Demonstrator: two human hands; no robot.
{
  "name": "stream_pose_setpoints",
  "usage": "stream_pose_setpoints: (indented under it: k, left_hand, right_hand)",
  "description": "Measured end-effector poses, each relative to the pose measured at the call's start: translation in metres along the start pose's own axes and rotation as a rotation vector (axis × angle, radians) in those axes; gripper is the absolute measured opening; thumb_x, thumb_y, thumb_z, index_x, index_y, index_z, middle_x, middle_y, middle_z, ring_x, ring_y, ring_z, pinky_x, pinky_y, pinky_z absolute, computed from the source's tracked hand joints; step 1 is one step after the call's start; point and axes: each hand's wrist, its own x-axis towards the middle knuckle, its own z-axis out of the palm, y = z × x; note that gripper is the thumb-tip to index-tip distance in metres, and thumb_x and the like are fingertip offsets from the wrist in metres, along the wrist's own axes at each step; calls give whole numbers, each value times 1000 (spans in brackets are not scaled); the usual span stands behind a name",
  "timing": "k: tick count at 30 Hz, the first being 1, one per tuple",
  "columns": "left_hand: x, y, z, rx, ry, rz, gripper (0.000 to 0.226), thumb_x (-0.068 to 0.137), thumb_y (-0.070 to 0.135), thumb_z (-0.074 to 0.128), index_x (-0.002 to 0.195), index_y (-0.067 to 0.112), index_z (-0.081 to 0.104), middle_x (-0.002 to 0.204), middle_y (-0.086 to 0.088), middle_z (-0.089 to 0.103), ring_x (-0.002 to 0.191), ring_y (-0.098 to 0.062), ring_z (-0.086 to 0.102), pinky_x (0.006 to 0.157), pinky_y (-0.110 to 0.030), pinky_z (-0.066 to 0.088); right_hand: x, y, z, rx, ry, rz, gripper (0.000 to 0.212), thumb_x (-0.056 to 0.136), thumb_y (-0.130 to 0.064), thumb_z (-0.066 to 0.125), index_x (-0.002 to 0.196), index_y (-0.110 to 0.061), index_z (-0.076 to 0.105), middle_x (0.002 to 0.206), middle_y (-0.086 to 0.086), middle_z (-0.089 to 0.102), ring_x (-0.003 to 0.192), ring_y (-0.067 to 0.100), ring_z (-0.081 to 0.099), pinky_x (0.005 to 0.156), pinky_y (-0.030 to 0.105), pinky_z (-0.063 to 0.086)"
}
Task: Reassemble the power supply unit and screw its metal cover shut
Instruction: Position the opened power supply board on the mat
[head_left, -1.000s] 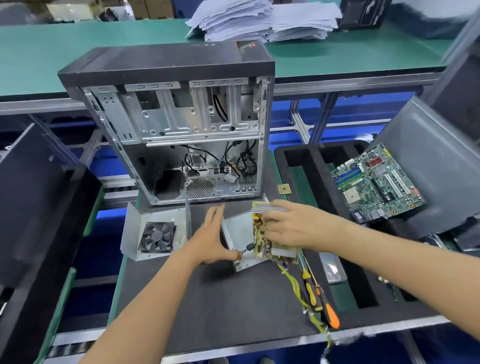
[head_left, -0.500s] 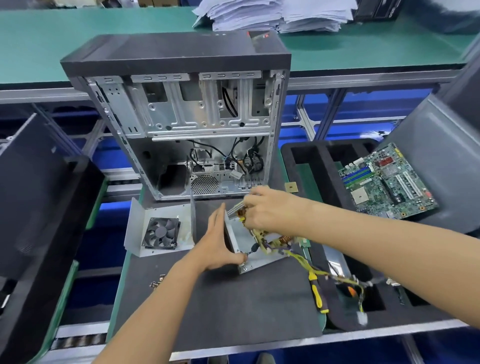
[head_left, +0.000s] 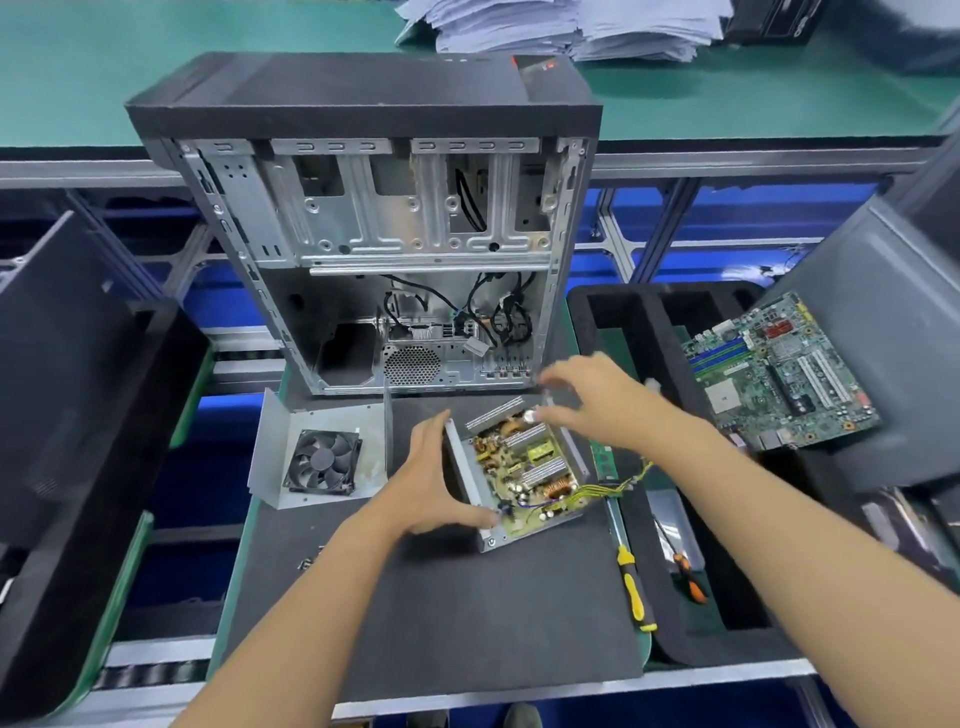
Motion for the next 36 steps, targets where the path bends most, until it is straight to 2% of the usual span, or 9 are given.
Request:
stream_pose_setpoints:
  k: [4,6,9,12,16,22,26,31,36]
  left_hand:
    - [-1,0,-1,-18,27,-8,146,29,75,89,147,40,10,135,32,13,135,-7,29,106,-30,34]
    - [-5,-1,3,-19,56,-34,147,26,78,87,145,39,10,131,31,13,135,-8,29,109,-34,35]
    - [-15,-2,14,-16,110,-78,148,25,81,84,146,41,7,126,30,10,134,-5,20,115,-36,29]
    - [-26,5,26,62,186,-124,148,28,84,79,148,32,10,126,24,11,136,-10,18,115,-34,26]
    - [-44,17,43,115,370,-214,128,46,81,76,145,17,26,130,1,30,130,-21,29,105,-35,36]
    - [-82,14,55,118,388,-283,74,82,72,55,137,28,34,127,5,57,114,-20,57,80,-36,45]
    - [-76,4,38,8,419,-296,47,91,60,54,122,24,54,83,8,65,83,-6,61,72,-27,47]
    - [-45,3,29,-276,352,-281,44,100,52,45,132,25,58,114,15,63,106,-4,56,89,-22,37]
    - [-33,0,32,-257,309,-268,39,102,52,39,122,30,64,107,22,64,101,6,55,77,-8,35]
  right_hand:
    - [-52,0,56,201,510,100,24,91,-30,68,108,-13,66,100,-1,59,98,18,52,88,32,44]
    - [-78,-6,90,359,686,206,10,91,-24,68,98,-21,61,93,-7,55,87,10,54,78,22,43]
    - [-96,-12,131,681,588,470,10,90,-35,66,88,-32,56,88,-11,60,81,2,58,67,12,40]
    - [-91,-19,151,884,392,639,19,91,-45,65,99,-29,60,93,-13,66,87,-4,61,63,6,41]
    - [-89,-34,161,1046,230,561,36,91,-60,55,115,-35,64,111,-21,66,98,-16,56,75,7,41]
    - [-88,-37,166,849,84,389,22,91,-52,61,112,-44,63,146,-12,35,143,7,28,109,32,34]
    - [-85,-24,151,921,208,449,21,87,-57,63,104,-45,60,127,-16,60,117,-2,55,95,18,44]
    - [-52,-1,127,1293,547,706,41,90,-56,60,113,-22,64,114,-5,68,107,9,63,99,34,49]
    - [-21,21,108,1838,420,756,38,87,-64,59,104,-30,56,101,-2,66,98,13,63,96,35,47]
